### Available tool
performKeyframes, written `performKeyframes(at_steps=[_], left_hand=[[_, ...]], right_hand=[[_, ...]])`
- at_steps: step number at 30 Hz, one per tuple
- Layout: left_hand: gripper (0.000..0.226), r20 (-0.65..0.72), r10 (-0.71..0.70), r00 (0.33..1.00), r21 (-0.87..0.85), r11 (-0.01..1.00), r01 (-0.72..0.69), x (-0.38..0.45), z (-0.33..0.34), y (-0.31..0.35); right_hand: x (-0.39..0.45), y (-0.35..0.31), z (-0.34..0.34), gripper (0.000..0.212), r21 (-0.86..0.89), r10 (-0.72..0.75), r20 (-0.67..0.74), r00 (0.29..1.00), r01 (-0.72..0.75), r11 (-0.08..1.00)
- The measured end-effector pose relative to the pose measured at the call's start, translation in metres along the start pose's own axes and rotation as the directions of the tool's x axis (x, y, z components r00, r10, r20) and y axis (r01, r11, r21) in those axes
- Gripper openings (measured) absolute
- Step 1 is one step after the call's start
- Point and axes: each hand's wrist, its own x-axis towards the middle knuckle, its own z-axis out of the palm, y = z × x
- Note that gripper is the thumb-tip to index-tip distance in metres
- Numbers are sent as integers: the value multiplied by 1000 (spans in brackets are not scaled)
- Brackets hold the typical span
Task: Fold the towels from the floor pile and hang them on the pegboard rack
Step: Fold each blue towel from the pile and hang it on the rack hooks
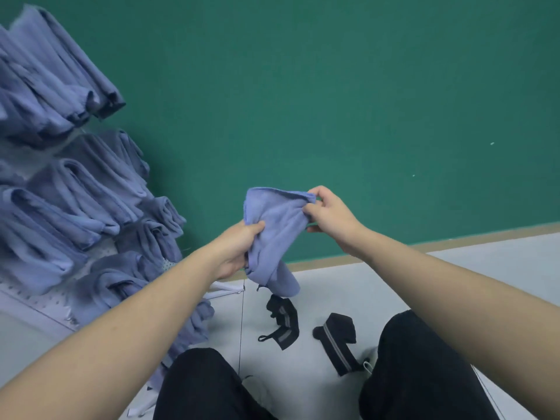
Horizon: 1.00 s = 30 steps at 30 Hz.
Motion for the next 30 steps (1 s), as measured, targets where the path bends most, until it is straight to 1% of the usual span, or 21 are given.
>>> performKeyframes(at_steps=[1, 3, 4, 6, 8, 10, 12, 15, 18, 20, 23, 27, 29, 30], left_hand=[[19, -34, 25, 999, -3, 1000, -26, 0, -4, 1], [18, -107, 145, 984, 141, 981, -130, -1, -11, 3], [17, -139, 207, 968, 204, 963, -177, -4, -12, 5], [17, -176, 295, 939, 243, 938, -249, -13, -13, 14], [28, -154, 343, 927, 290, 912, -290, -20, -13, 23], [36, -90, 344, 935, 334, 895, -297, -29, -14, 31], [39, -50, 356, 933, 329, 888, -322, -36, -16, 40], [39, -53, 393, 918, 299, 883, -361, -42, -16, 53], [30, -58, 341, 938, 212, 923, -322, -47, -15, 58], [29, -43, 294, 955, 123, 950, -287, -50, -15, 59], [28, -16, 300, 954, 26, 954, -300, -56, -13, 61], [24, -26, 309, 951, -111, 944, -310, -63, -7, 62], [30, -11, 265, 964, -197, 945, -262, -65, -4, 59], [34, 14, 232, 973, -252, 942, -221, -65, -3, 58]], right_hand=[[1, -5, -3, 20, -56, -30, 5, 1000, 31, 998], [0, -16, -6, 26, -137, -73, 28, 997, 76, 988], [0, -22, -6, 28, -151, -88, 30, 996, 91, 984], [1, -34, -4, 28, -146, -106, 7, 994, 106, 984], [3, -45, -3, 27, -106, -85, -13, 996, 83, 991], [6, -54, -3, 27, -47, -68, -17, 998, 67, 997], [7, -62, -3, 26, -67, -86, -27, 996, 84, 994], [7, -73, -1, 27, -86, -85, -19, 996, 83, 993], [5, -83, 0, 24, -85, -88, -10, 996, 87, 993], [1, -89, -1, 22, -102, -126, -44, 991, 121, 987], [-5, -94, -4, 19, -160, -177, -99, 979, 159, 974], [-6, -97, -5, 16, -98, -104, -117, 988, 93, 991], [-6, -100, -5, 18, -96, -99, -118, 988, 88, 991], [-6, -101, -5, 22, -82, -89, -118, 989, 80, 993]])
